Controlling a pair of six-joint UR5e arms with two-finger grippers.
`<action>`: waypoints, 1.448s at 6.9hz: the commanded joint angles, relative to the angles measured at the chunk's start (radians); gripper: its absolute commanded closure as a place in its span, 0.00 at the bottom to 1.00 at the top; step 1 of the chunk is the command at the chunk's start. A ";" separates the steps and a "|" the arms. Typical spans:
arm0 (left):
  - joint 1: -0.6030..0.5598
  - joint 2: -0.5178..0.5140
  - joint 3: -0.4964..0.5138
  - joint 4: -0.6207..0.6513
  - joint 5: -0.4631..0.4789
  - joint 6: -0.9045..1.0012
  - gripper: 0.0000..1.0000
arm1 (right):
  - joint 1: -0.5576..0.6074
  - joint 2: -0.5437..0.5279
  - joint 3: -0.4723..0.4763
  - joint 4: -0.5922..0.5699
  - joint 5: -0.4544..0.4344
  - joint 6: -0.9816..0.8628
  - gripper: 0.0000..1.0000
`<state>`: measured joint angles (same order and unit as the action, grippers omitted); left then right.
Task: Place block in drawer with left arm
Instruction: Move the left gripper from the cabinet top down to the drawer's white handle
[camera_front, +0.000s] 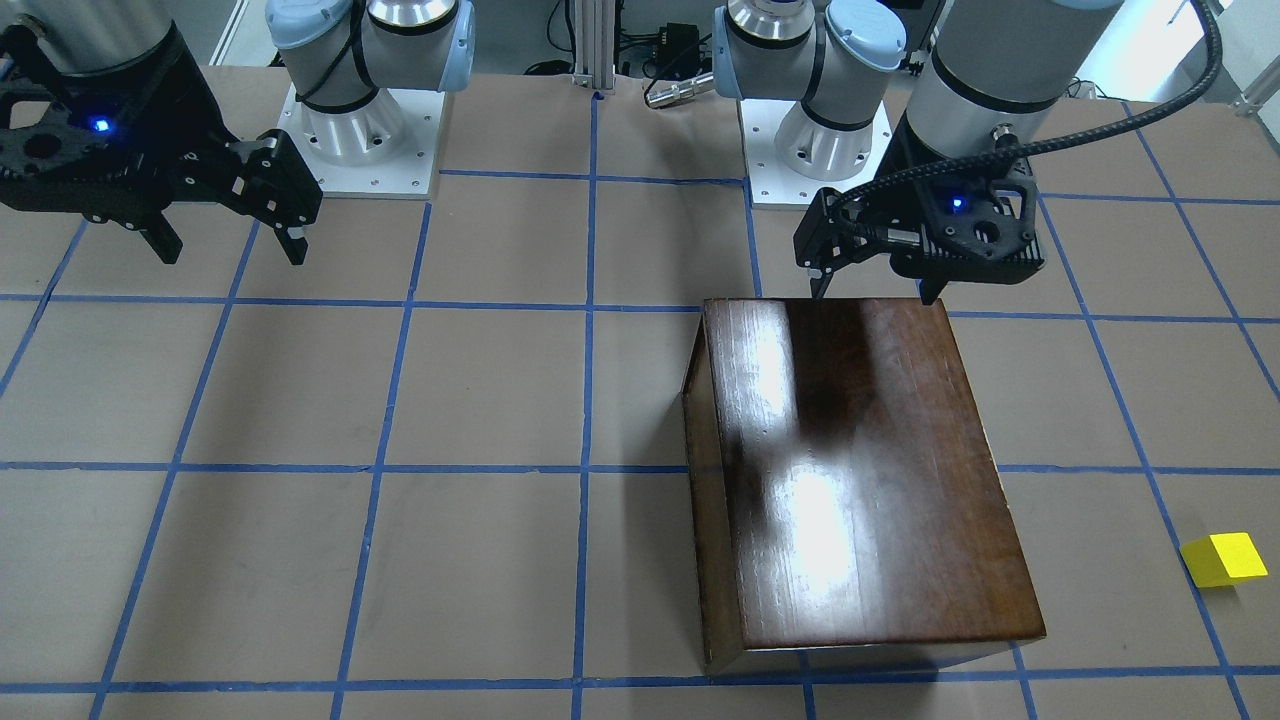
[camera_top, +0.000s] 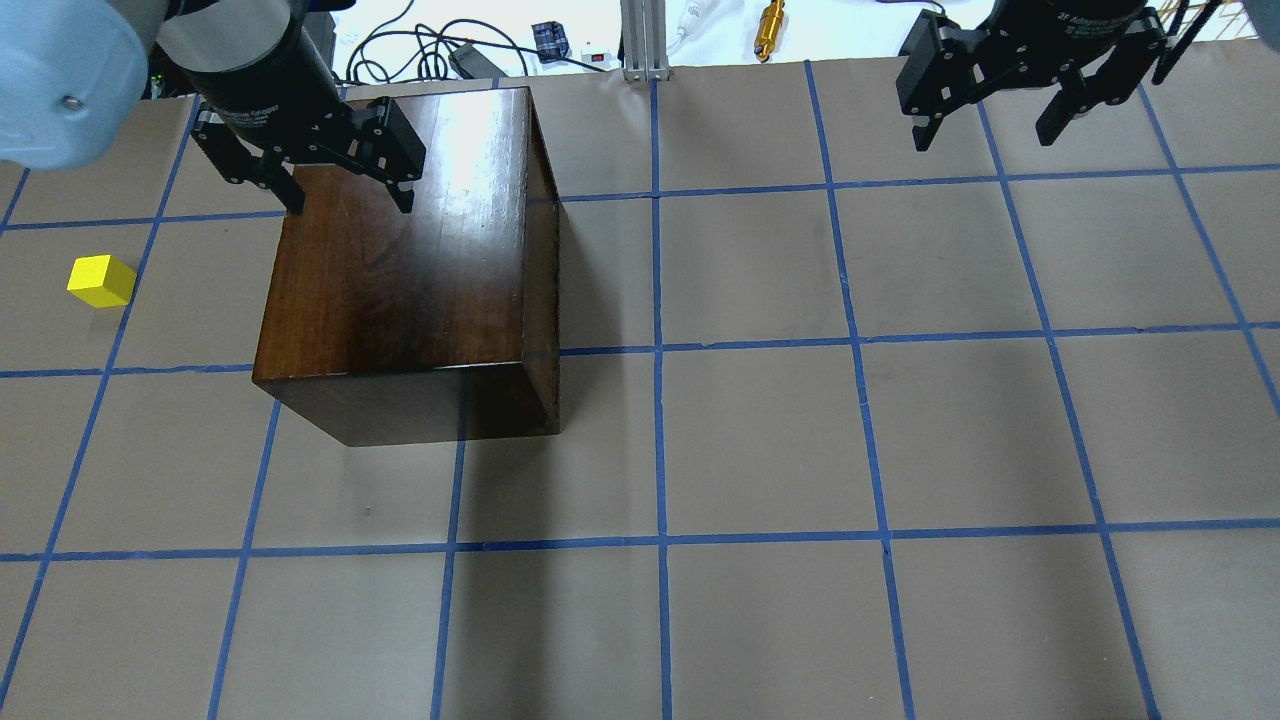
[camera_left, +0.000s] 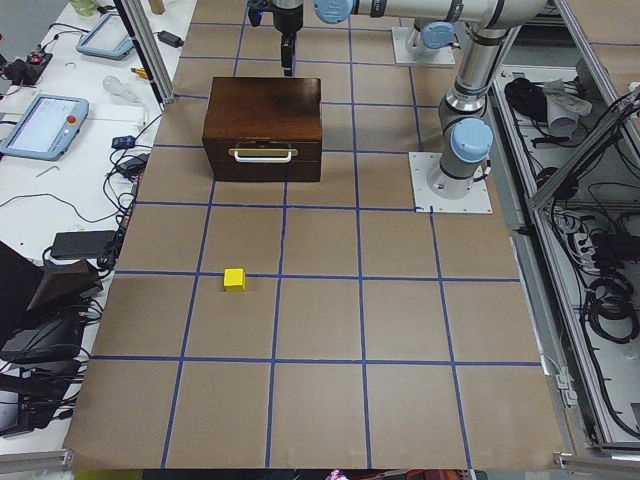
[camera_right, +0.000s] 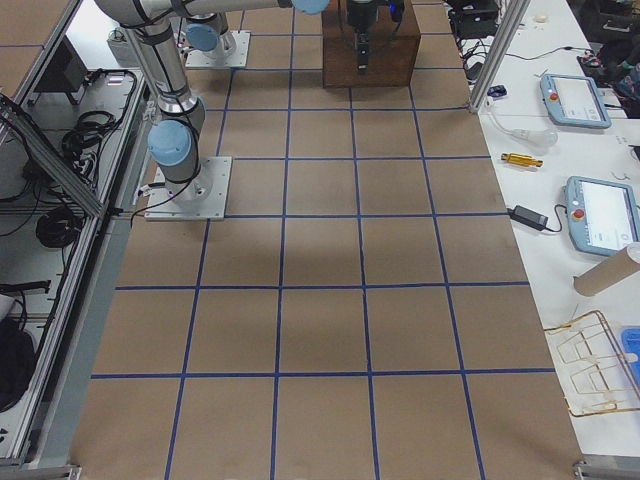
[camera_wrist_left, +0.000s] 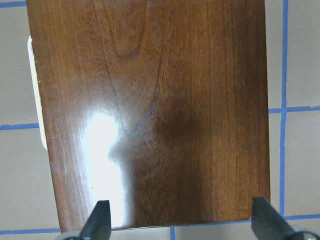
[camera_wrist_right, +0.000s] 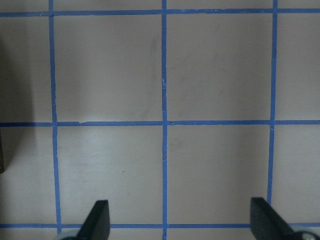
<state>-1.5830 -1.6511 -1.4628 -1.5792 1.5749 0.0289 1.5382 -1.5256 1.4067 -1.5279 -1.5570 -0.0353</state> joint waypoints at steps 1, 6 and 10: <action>0.000 0.001 -0.001 -0.002 -0.001 0.000 0.00 | 0.000 0.001 0.000 0.000 0.000 0.000 0.00; 0.037 -0.005 0.010 -0.005 0.000 0.023 0.00 | 0.000 0.001 0.000 0.000 0.000 0.000 0.00; 0.278 -0.065 0.006 -0.001 -0.062 0.173 0.00 | 0.000 0.001 0.000 0.000 0.000 0.000 0.00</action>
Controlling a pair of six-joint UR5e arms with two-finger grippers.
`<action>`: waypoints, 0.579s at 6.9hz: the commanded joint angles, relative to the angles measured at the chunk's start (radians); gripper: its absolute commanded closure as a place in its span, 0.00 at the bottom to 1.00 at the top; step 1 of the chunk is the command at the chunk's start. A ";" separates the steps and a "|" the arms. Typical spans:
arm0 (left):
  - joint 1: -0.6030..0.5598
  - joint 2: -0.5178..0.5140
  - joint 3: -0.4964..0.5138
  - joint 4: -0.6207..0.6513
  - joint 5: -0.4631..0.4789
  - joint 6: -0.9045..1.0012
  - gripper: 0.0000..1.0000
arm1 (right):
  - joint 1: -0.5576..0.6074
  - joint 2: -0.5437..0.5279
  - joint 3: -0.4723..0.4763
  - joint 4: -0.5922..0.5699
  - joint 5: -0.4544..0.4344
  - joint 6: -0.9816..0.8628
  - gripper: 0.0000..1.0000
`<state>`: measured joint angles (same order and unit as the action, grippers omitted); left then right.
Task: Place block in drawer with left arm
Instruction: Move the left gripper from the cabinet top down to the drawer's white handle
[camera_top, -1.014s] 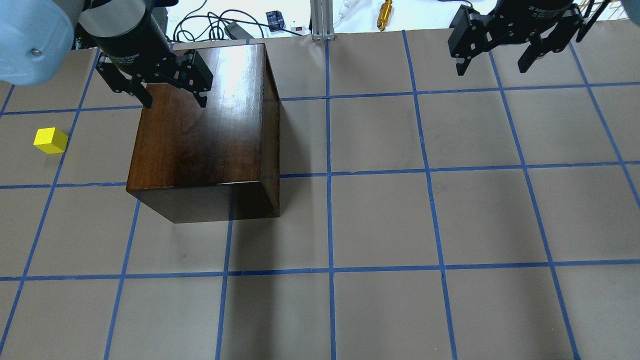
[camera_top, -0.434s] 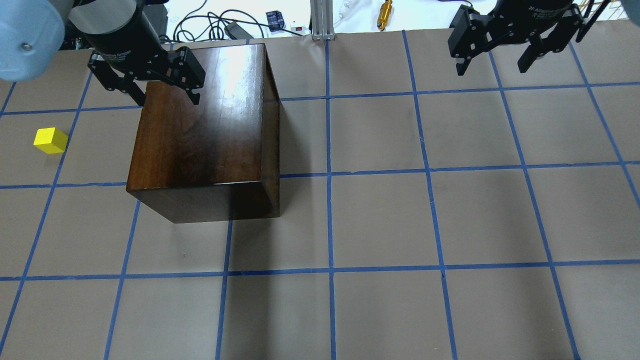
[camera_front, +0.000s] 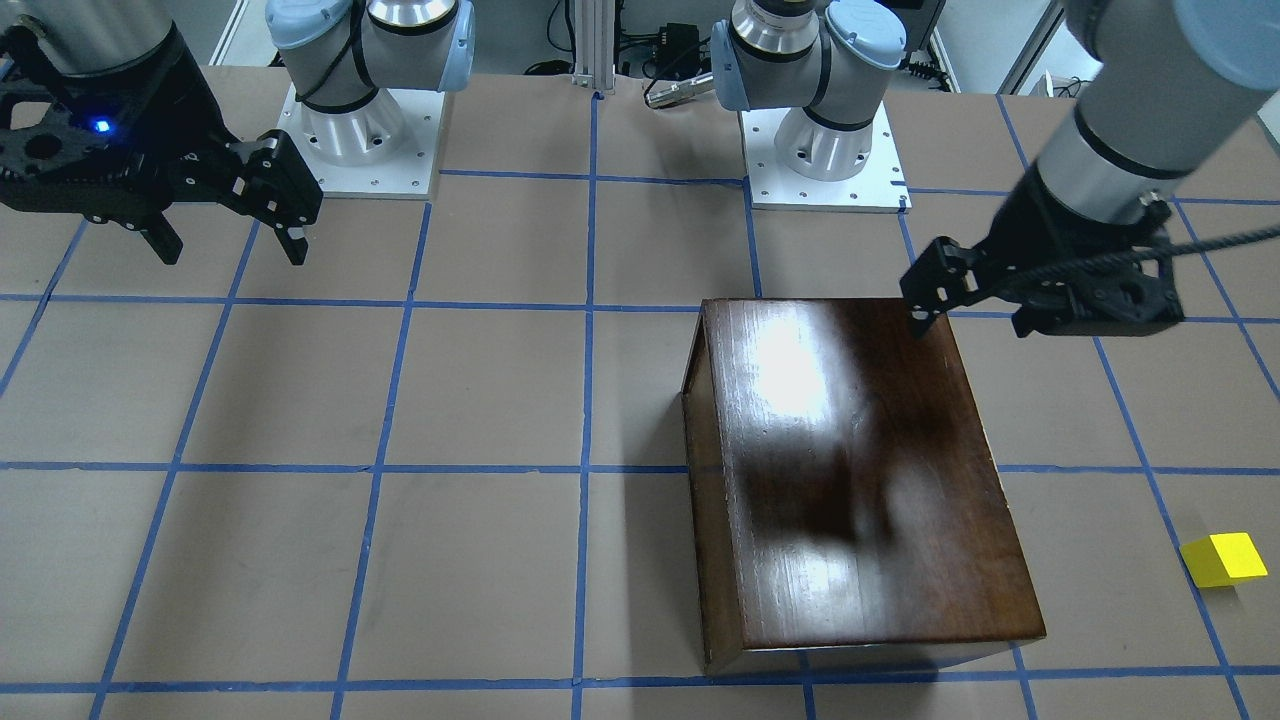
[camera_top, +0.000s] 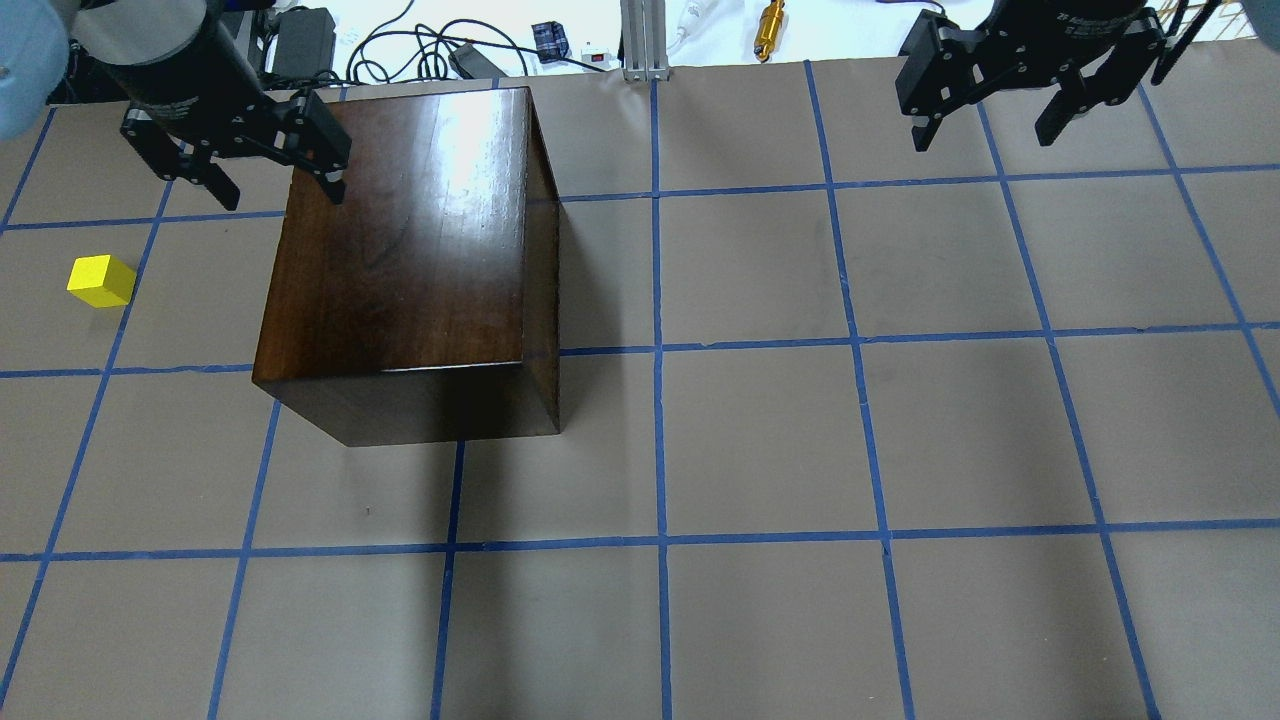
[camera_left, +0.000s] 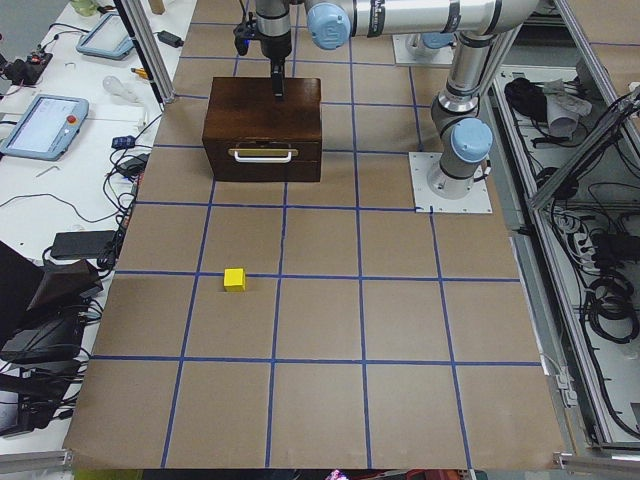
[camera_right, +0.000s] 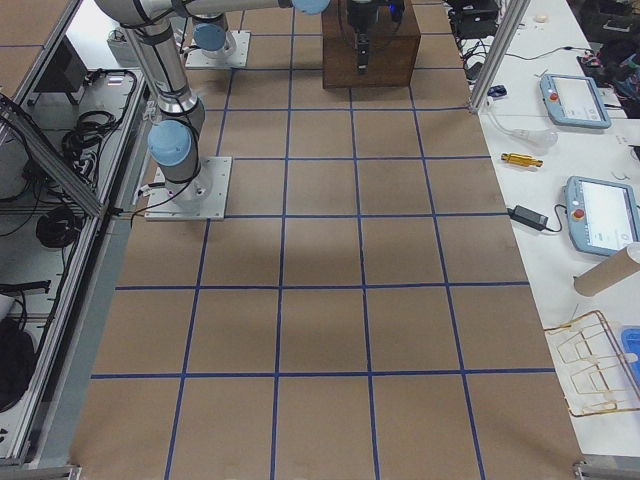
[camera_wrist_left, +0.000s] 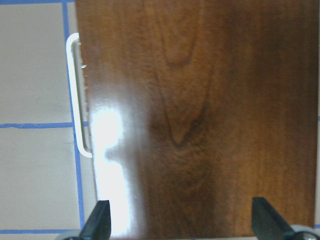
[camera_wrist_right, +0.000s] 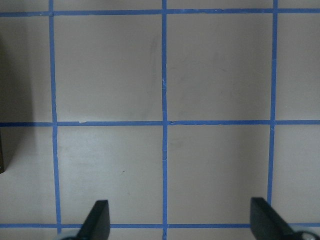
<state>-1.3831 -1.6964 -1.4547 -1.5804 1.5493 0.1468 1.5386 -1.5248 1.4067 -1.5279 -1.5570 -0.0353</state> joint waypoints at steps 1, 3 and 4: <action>0.138 -0.046 -0.004 0.003 -0.040 0.154 0.00 | 0.000 0.000 0.000 0.000 0.000 0.000 0.00; 0.229 -0.121 -0.012 0.042 -0.102 0.261 0.00 | 0.000 0.000 0.000 0.000 0.000 0.000 0.00; 0.240 -0.161 -0.016 0.090 -0.106 0.287 0.00 | 0.000 -0.001 0.000 0.000 0.000 0.000 0.00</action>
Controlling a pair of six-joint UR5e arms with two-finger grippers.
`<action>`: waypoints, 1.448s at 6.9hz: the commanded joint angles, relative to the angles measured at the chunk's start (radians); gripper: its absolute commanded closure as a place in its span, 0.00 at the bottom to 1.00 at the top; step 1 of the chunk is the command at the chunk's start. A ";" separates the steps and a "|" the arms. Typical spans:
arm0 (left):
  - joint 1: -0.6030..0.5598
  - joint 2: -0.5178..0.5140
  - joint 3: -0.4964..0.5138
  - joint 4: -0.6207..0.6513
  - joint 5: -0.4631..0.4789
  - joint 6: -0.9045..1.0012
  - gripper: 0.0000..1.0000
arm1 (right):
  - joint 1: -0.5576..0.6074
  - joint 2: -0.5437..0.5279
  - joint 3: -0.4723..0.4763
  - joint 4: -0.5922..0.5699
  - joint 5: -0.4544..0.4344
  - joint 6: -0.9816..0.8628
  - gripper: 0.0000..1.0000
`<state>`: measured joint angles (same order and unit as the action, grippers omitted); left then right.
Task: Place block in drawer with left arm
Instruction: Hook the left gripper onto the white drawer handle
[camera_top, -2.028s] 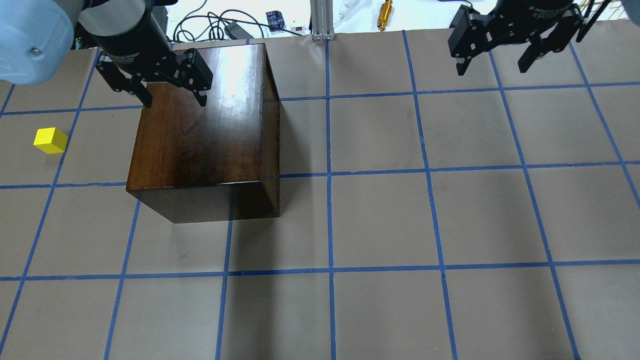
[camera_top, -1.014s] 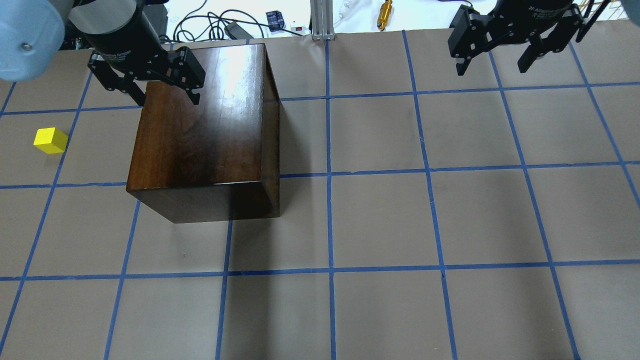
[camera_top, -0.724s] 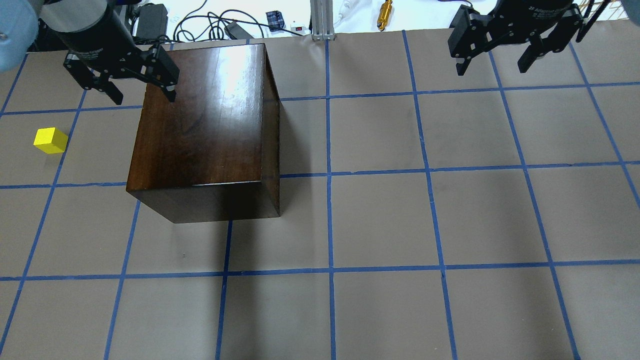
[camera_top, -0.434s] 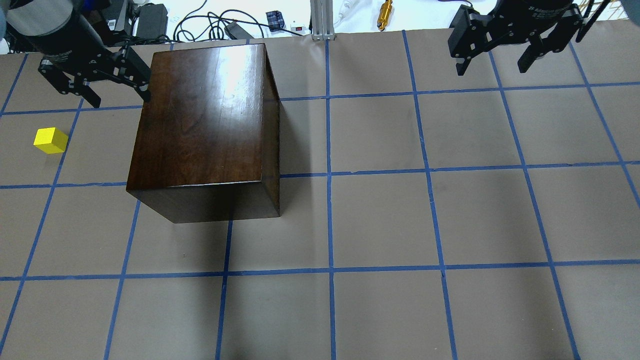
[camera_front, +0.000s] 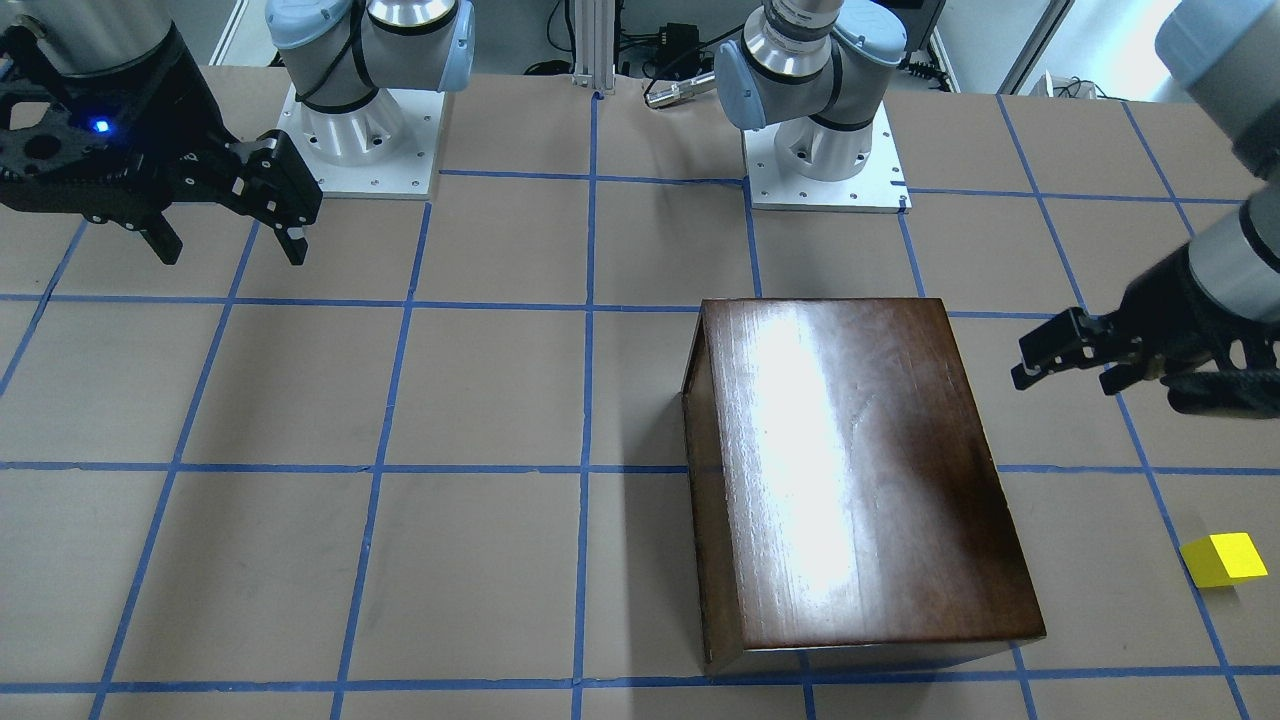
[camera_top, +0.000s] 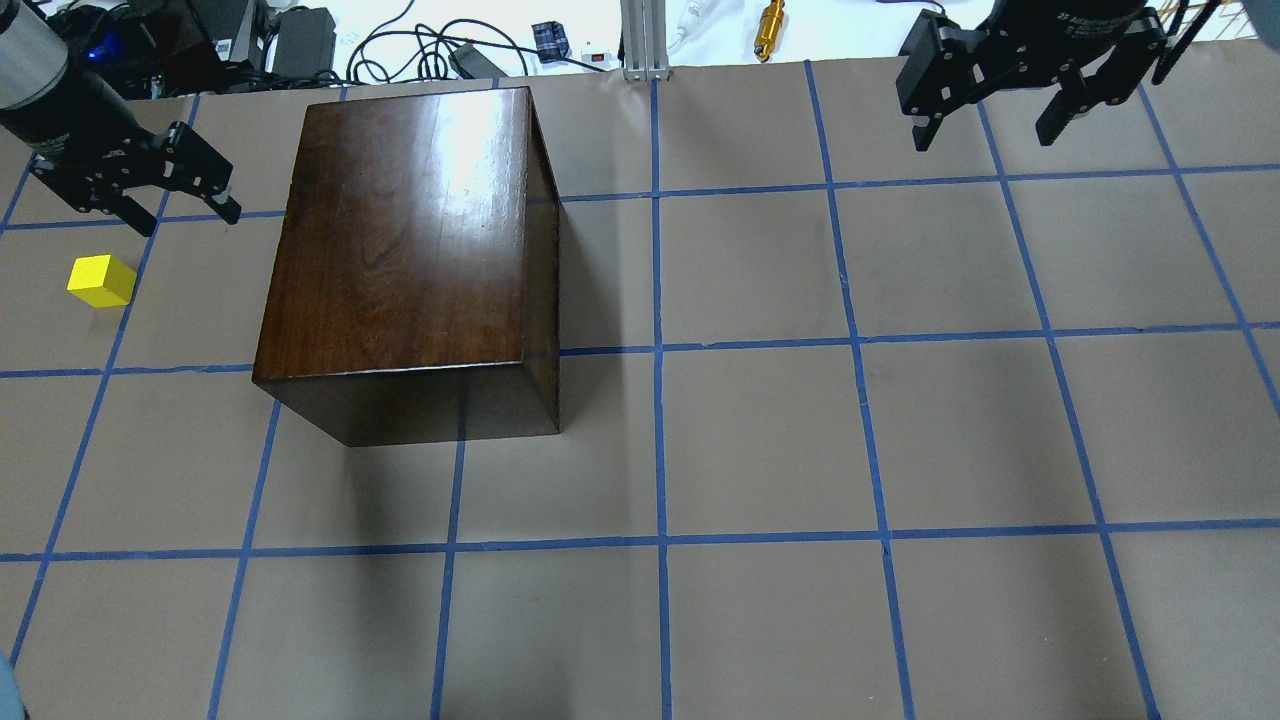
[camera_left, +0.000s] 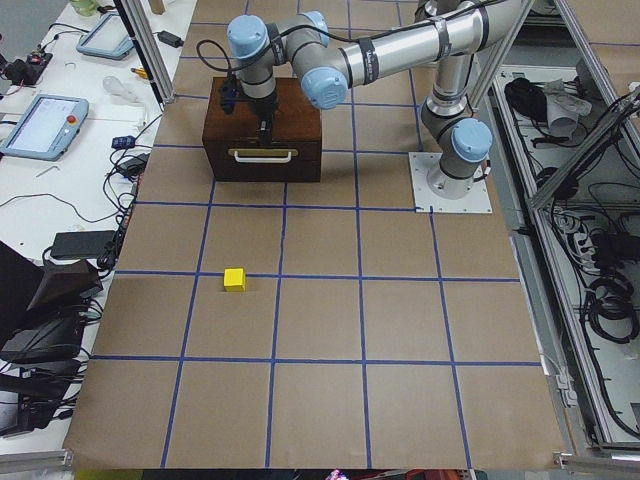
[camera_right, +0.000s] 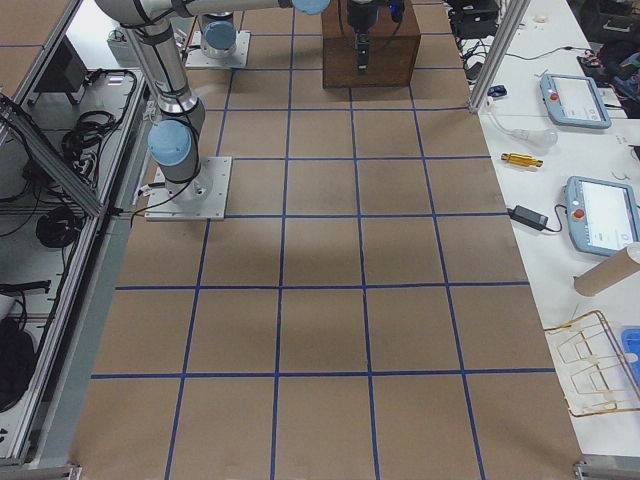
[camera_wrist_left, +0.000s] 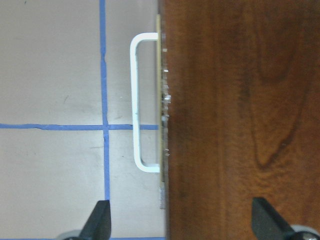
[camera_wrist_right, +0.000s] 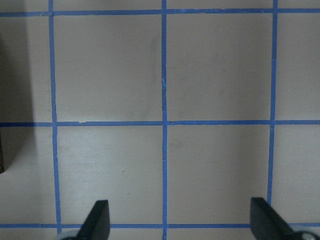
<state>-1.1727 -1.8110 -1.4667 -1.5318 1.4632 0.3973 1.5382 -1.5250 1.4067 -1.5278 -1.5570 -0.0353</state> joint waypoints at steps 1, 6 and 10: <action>0.037 -0.079 -0.017 0.073 -0.020 0.063 0.00 | 0.000 -0.001 0.000 0.000 0.000 0.000 0.00; 0.070 -0.108 -0.090 0.125 -0.130 0.078 0.00 | 0.000 0.000 0.000 0.000 0.002 0.000 0.00; 0.070 -0.133 -0.093 0.127 -0.153 0.080 0.00 | 0.000 0.000 0.000 0.000 0.000 0.000 0.00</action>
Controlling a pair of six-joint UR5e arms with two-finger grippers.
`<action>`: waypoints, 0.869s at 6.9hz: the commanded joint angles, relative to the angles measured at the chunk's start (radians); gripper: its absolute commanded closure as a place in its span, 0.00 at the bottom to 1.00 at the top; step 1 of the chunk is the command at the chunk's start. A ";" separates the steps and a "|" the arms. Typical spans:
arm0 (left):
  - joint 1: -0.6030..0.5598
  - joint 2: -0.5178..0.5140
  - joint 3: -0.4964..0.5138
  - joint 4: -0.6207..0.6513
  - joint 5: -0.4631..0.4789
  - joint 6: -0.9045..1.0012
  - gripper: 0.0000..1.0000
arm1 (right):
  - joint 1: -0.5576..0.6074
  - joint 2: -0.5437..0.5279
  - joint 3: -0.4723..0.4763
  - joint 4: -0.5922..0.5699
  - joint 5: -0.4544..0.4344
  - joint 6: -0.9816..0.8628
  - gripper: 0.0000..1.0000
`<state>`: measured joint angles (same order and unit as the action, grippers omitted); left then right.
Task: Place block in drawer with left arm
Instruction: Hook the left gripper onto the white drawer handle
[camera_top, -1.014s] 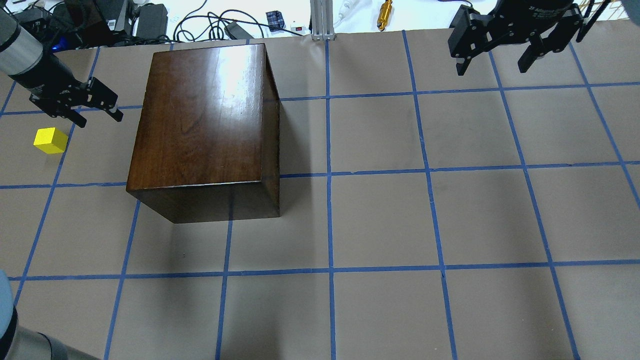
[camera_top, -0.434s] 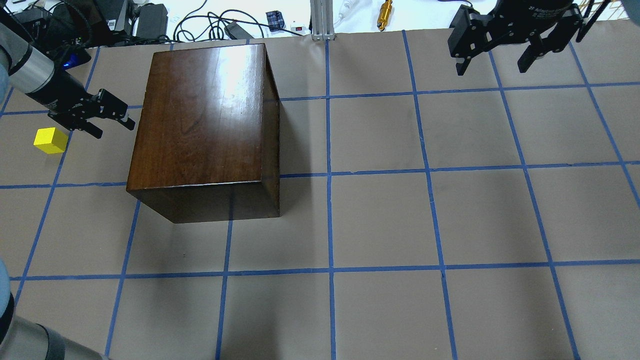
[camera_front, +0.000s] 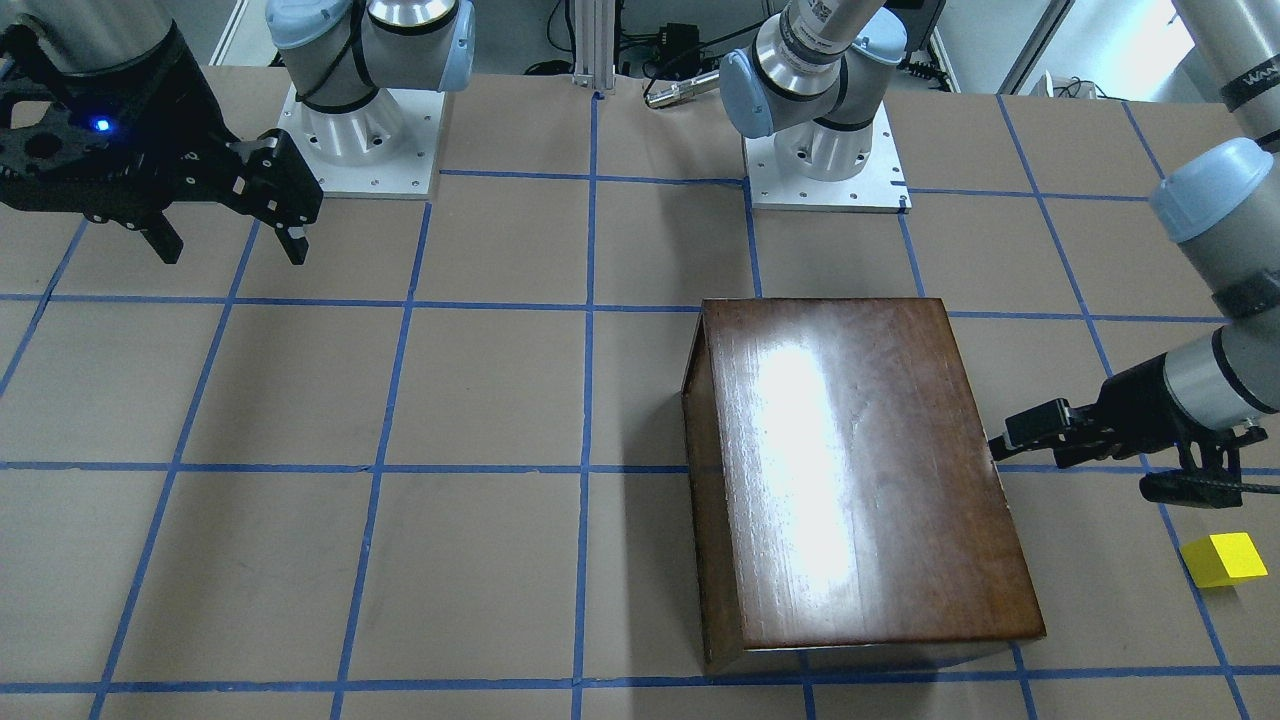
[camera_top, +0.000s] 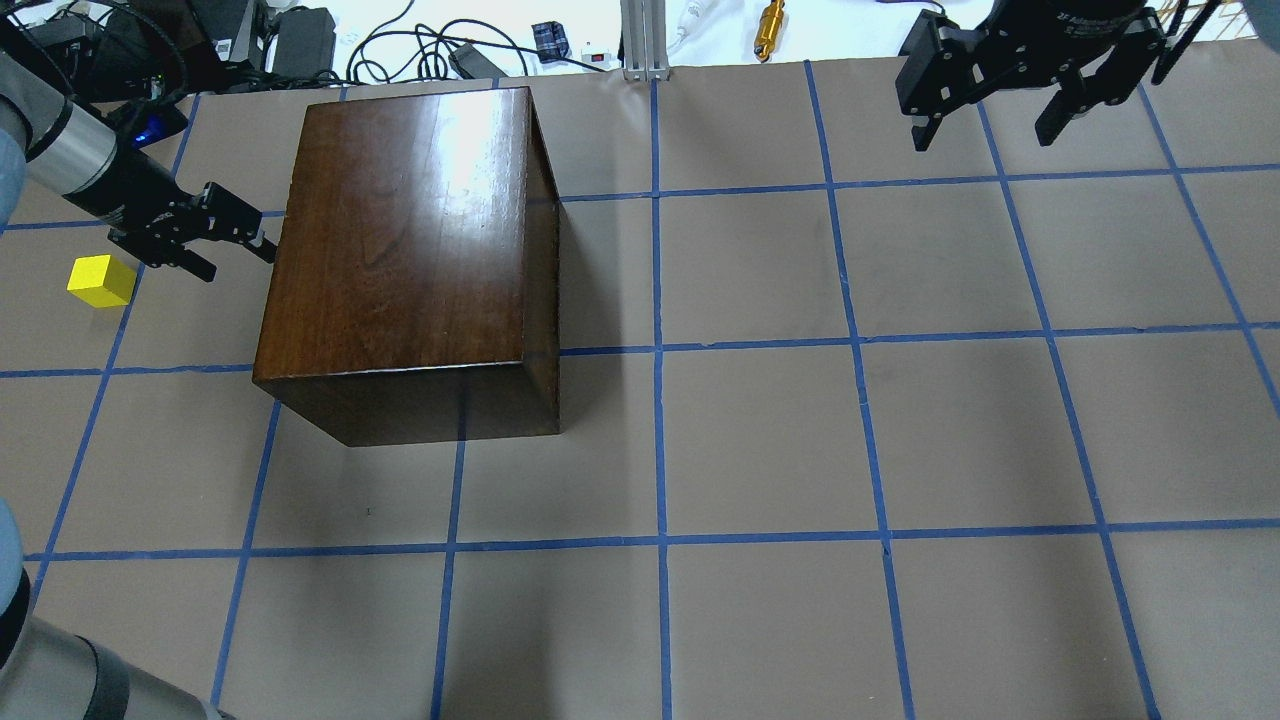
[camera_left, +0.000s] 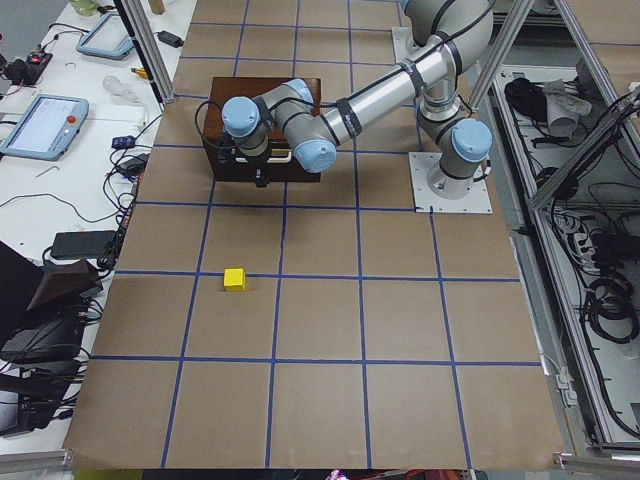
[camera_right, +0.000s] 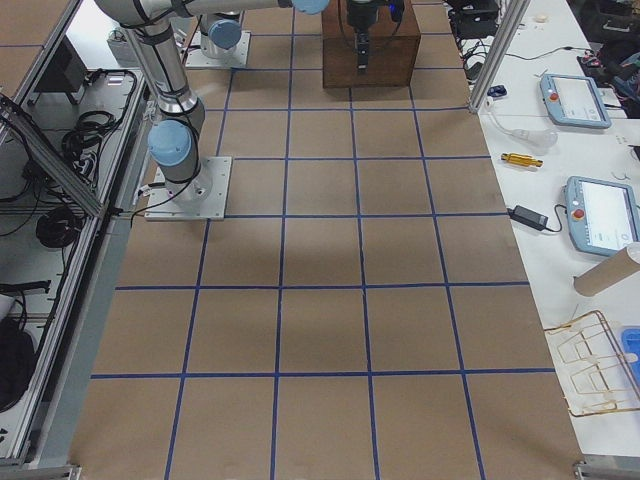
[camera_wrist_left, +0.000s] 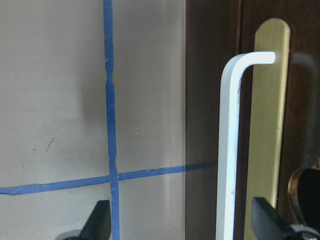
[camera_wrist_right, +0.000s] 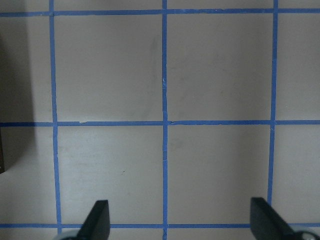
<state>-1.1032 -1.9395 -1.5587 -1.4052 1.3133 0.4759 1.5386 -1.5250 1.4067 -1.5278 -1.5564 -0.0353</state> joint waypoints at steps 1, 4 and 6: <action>0.000 -0.012 -0.001 0.003 -0.003 0.001 0.00 | 0.000 -0.001 0.000 0.000 -0.001 0.000 0.00; 0.000 -0.013 -0.024 0.003 -0.032 0.003 0.00 | 0.000 0.000 0.000 0.000 0.001 0.000 0.00; 0.000 -0.016 -0.024 0.005 -0.032 0.015 0.00 | -0.002 0.000 0.000 0.000 0.001 0.000 0.00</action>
<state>-1.1030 -1.9538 -1.5822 -1.4011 1.2818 0.4816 1.5377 -1.5253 1.4067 -1.5278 -1.5556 -0.0353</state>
